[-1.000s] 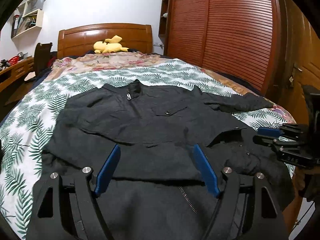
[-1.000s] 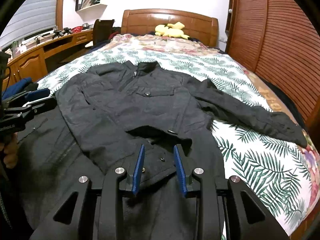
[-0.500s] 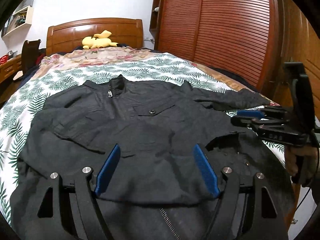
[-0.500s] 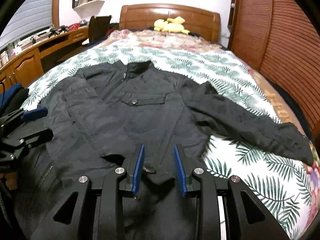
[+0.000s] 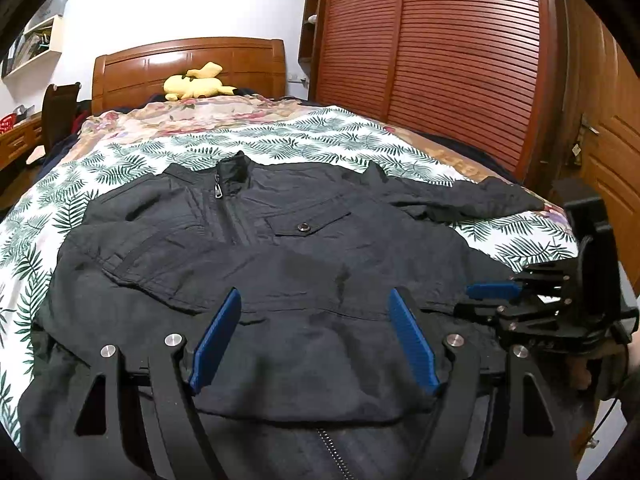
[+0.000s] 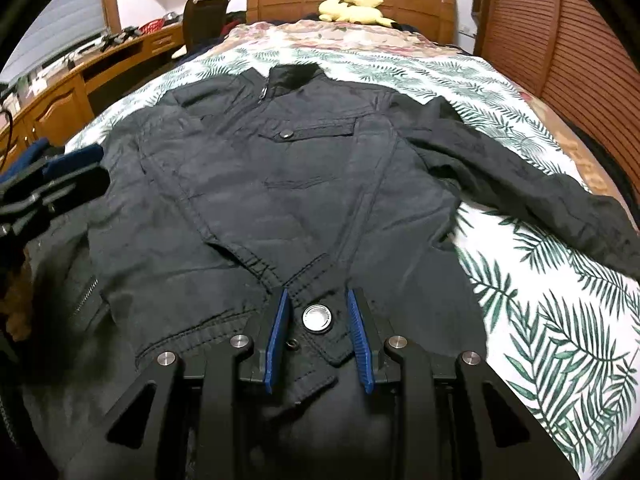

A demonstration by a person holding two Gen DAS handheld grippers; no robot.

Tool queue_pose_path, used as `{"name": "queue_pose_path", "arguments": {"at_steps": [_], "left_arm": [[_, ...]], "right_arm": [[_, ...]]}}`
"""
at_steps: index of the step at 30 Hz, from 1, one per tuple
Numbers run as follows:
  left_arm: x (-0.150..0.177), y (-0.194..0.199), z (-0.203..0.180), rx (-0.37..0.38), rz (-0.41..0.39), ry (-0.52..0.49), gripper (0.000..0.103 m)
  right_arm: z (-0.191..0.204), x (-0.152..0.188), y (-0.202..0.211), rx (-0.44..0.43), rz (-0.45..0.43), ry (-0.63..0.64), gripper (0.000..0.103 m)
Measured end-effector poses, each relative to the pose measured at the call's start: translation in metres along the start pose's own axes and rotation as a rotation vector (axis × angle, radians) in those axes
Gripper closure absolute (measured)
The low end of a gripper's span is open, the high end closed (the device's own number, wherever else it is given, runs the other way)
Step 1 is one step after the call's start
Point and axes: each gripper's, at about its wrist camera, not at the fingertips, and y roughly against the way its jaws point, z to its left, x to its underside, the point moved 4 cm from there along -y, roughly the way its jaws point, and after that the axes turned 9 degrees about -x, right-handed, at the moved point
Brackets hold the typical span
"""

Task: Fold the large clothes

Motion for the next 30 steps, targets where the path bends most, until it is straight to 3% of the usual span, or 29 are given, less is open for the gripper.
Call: {"name": "queue_pose_path", "arguments": {"at_steps": [6, 11, 13, 26, 30], "left_arm": [[-0.002, 0.003, -0.001, -0.012, -0.029, -0.01, 0.026], [-0.004, 0.005, -0.001, -0.024, -0.043, -0.019, 0.026], [-0.004, 0.004, -0.002, -0.022, -0.041, -0.022, 0.026], [-0.002, 0.004, -0.006, -0.013, -0.037, -0.036, 0.026], [-0.002, 0.004, -0.007, -0.015, -0.04, -0.036, 0.026]], "right_arm": [[-0.02, -0.002, 0.039, 0.062, -0.094, -0.003, 0.07], [-0.074, -0.004, 0.075, 0.189, -0.15, -0.05, 0.047], [-0.101, -0.003, 0.085, 0.243, -0.16, -0.075, 0.044], [-0.283, 0.011, 0.12, 0.555, -0.149, -0.312, 0.042], [-0.322, 0.019, 0.122, 0.599, -0.132, -0.387, 0.042]]}}
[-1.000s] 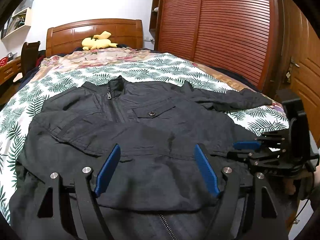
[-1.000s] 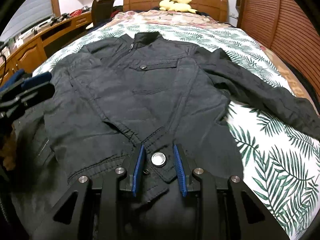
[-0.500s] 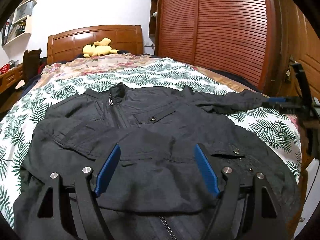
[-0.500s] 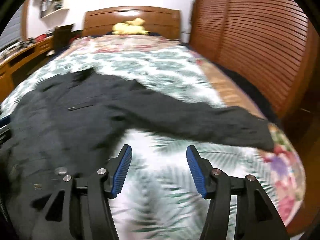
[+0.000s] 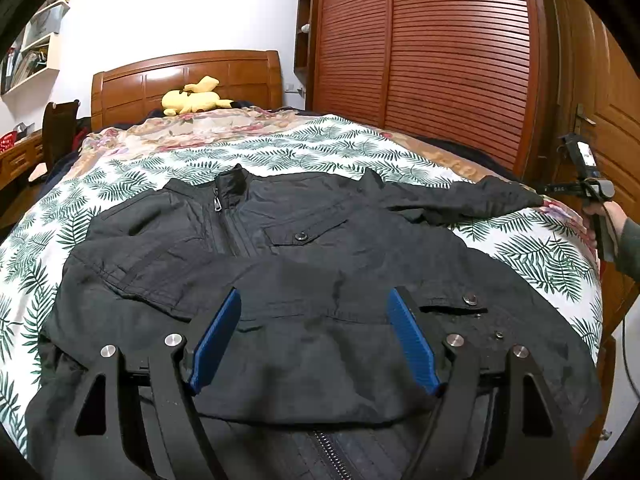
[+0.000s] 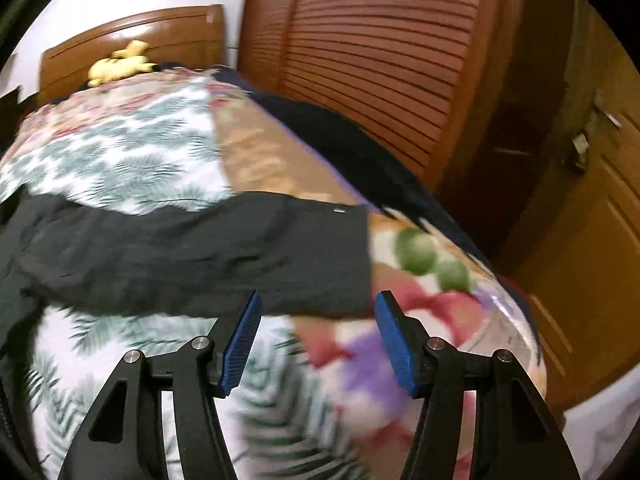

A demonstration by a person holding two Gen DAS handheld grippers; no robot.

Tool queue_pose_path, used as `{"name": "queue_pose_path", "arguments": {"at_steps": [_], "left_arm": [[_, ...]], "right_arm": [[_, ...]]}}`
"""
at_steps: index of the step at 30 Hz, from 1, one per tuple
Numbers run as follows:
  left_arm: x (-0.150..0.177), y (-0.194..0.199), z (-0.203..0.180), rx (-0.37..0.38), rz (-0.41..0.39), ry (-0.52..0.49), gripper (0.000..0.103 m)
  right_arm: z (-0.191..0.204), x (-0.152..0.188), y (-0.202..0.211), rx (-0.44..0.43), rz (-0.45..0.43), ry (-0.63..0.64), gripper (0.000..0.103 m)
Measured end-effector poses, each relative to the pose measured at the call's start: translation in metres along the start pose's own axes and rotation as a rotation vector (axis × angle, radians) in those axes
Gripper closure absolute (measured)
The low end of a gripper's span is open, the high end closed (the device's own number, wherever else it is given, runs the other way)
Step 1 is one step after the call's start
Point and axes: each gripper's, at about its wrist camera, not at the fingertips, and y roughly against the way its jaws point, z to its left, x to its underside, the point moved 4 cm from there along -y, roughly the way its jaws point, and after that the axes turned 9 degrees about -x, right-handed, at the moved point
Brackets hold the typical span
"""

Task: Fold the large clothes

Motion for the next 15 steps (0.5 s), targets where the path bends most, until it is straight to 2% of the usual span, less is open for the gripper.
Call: {"name": "queue_pose_path", "arguments": {"at_steps": [4, 11, 13, 15], "left_arm": [[0.001, -0.001, 0.0, 0.0, 0.006, -0.002, 0.026], [0.002, -0.003, -0.002, -0.003, 0.015, -0.01, 0.026], [0.002, -0.004, -0.002, -0.005, 0.017, -0.01, 0.026], [0.002, -0.004, -0.002, -0.006, 0.017, -0.009, 0.026]], "right_arm": [[-0.017, -0.008, -0.013, 0.005, 0.015, -0.058, 0.042], [-0.022, -0.017, -0.058, -0.085, 0.096, -0.181, 0.042], [-0.023, -0.019, -0.071, -0.094, 0.138, -0.185, 0.042], [-0.015, -0.02, -0.079, -0.039, 0.166, -0.12, 0.042]]}}
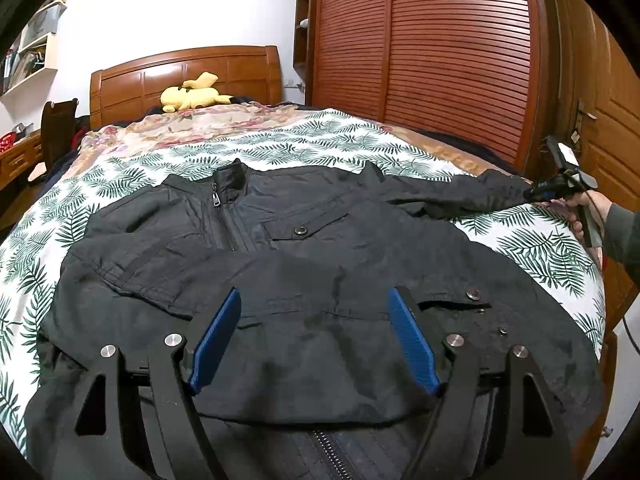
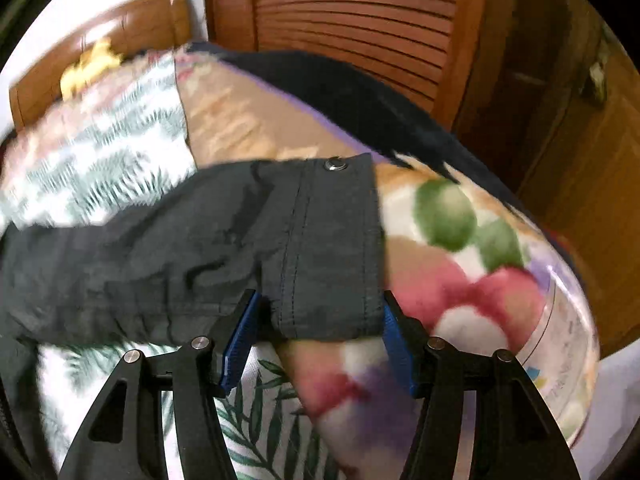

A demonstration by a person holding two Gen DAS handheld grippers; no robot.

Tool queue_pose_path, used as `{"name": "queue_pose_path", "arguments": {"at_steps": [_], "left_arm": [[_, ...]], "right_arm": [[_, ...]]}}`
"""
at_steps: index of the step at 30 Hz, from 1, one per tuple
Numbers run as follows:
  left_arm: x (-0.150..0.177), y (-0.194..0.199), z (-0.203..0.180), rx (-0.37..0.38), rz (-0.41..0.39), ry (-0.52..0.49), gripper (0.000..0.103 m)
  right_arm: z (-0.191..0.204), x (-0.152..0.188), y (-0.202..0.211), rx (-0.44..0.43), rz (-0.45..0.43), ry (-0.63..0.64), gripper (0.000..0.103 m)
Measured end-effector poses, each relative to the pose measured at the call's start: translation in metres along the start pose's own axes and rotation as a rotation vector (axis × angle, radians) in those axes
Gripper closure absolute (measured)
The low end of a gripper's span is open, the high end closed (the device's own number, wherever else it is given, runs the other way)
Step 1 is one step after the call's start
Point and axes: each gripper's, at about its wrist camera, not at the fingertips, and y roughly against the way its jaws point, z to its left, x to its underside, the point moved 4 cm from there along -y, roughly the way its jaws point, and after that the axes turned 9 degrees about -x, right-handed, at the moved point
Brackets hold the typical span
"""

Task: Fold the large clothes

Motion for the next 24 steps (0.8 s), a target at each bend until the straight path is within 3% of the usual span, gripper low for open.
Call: {"name": "queue_pose_path", "arguments": {"at_steps": [1, 2, 4, 11, 24], "left_arm": [[0.0, 0.0, 0.0, 0.0, 0.0, 0.001, 0.026], [0.0, 0.0, 0.0, -0.001, 0.001, 0.001, 0.026], [0.001, -0.001, 0.0, -0.005, 0.006, 0.005, 0.026], [0.005, 0.012, 0.008, -0.011, 0.0, 0.006, 0.026], [0.01, 0.054, 0.047, -0.063, -0.039, 0.03, 0.026]], "right_arm": [[0.008, 0.0, -0.001, 0.026, 0.004, 0.053, 0.055], [0.017, -0.002, -0.002, 0.014, 0.01, 0.088, 0.074], [0.029, -0.007, 0.003, 0.018, -0.002, 0.137, 0.079], [0.083, -0.02, 0.075, -0.031, -0.175, 0.253, 0.086], [0.264, 0.024, 0.208, -0.356, -0.334, 0.57, 0.092]]}}
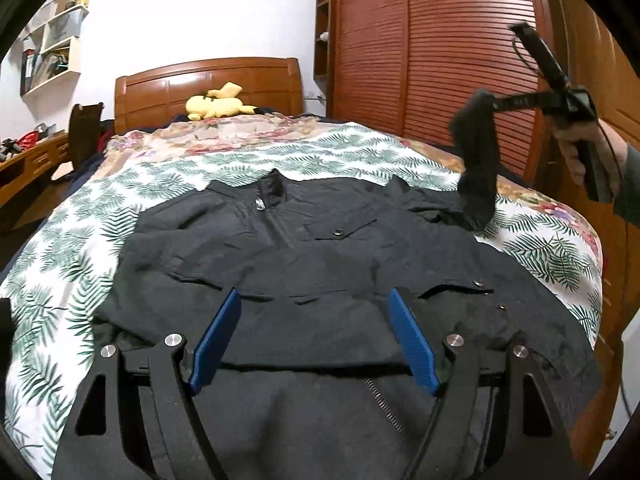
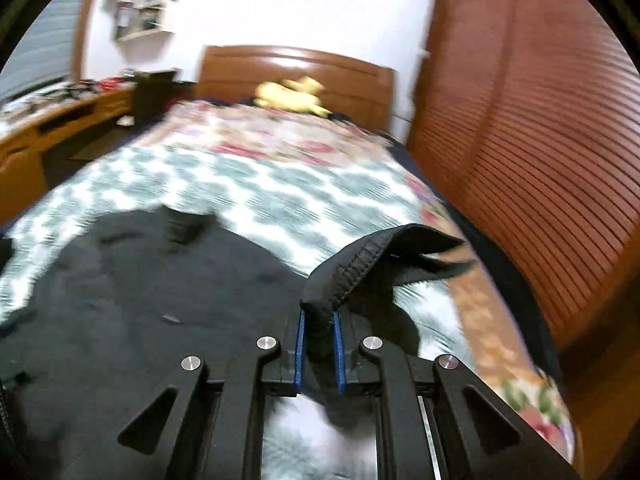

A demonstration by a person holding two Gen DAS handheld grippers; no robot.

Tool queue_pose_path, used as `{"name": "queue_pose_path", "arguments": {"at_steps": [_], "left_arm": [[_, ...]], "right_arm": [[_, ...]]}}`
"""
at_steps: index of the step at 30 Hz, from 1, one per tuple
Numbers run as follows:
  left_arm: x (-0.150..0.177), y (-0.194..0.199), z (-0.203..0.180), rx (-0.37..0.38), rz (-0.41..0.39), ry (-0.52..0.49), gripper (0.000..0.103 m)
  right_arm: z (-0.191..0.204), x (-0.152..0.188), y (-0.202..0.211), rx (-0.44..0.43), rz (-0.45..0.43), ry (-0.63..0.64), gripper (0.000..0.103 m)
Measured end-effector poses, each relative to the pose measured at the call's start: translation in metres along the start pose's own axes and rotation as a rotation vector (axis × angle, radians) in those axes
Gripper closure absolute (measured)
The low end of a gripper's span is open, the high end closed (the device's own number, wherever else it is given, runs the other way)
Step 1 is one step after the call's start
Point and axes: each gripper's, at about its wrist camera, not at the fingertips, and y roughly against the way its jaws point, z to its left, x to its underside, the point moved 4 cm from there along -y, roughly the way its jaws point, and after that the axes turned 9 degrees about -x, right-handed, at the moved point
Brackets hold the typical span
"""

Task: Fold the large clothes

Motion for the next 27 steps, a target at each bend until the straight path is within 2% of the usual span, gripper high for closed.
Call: {"name": "queue_pose_path", "arguments": {"at_steps": [6, 9, 13, 18, 21, 24, 25, 27], "left_arm": [[0.002, 0.01, 0.022, -0.032, -0.011, 0.023, 0.026], [0.002, 0.014, 0.032, -0.044, -0.014, 0.037, 0.026], [0.003, 0.016, 0.039, -0.053, -0.017, 0.051, 0.026], [0.003, 0.017, 0.041, -0.06, -0.019, 0.05, 0.026], [0.005, 0.015, 0.039, -0.061, -0.014, 0.042, 0.026], [0.006, 0.014, 0.037, -0.06, -0.011, 0.036, 0.026], [0.006, 0.013, 0.036, -0.06, -0.01, 0.034, 0.026], [0.006, 0.011, 0.035, -0.059, -0.007, 0.031, 0.026]], "right_arm": [[0.091, -0.011, 0.047, -0.199, -0.078, 0.117, 0.093], [0.117, -0.004, 0.064, -0.273, -0.095, 0.159, 0.093], [0.132, 0.014, 0.075, -0.343, -0.064, 0.173, 0.093], [0.109, 0.023, 0.062, -0.384, 0.011, 0.131, 0.092], [0.105, 0.019, 0.057, -0.371, 0.055, 0.128, 0.084], [0.103, 0.016, 0.054, -0.362, 0.079, 0.118, 0.071], [0.1, 0.017, 0.054, -0.36, 0.083, 0.111, 0.064], [0.115, 0.016, 0.066, -0.361, 0.084, 0.088, 0.059]]}}
